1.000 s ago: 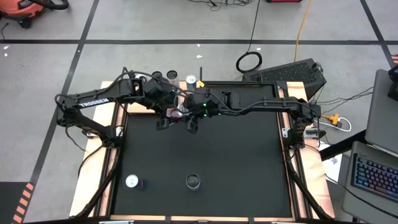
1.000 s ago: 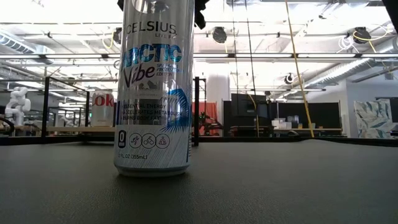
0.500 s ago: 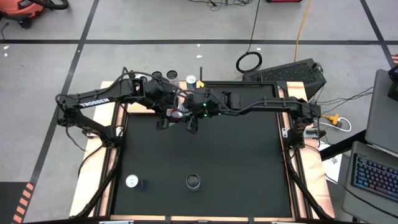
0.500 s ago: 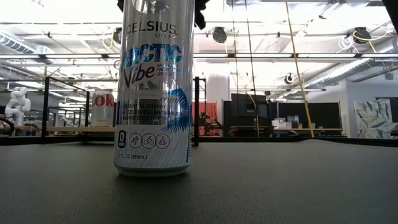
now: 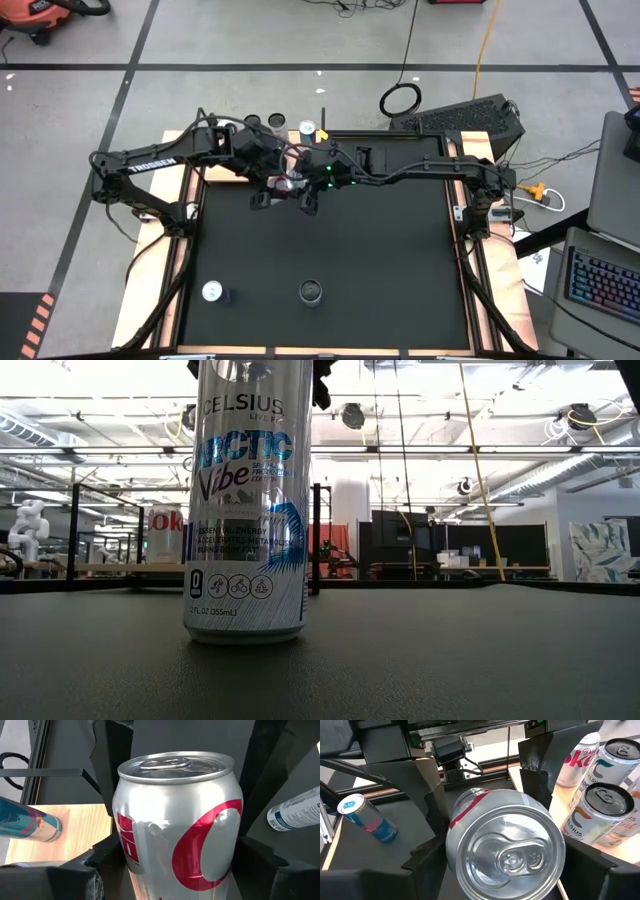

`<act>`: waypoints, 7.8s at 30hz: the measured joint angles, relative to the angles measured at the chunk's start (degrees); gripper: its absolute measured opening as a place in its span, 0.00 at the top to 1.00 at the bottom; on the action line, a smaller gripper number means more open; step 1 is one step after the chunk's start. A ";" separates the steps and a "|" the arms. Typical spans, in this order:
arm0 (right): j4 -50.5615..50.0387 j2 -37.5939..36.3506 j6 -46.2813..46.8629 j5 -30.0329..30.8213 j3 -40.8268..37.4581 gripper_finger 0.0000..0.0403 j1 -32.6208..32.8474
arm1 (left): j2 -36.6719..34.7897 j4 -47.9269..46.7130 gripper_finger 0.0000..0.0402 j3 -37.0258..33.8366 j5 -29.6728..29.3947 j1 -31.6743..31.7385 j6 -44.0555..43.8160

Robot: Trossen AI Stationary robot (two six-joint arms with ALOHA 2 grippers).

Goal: Place canned beverage on shelf
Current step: Put the red silver soda can on the shelf aligned with the red silver soda can

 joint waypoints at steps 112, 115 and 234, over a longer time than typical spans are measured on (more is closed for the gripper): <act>-10.38 -7.93 4.99 -7.23 0.07 0.18 2.67 | -41.79 59.68 0.19 -76.32 -66.96 4.52 -28.58; -10.38 -7.93 4.99 -7.23 0.07 0.18 2.67 | -41.79 59.75 0.16 -76.32 -66.02 4.52 -28.67; -13.18 -7.89 5.01 -7.21 0.04 0.18 4.42 | -31.41 16.21 0.12 -46.53 -39.04 21.55 -36.19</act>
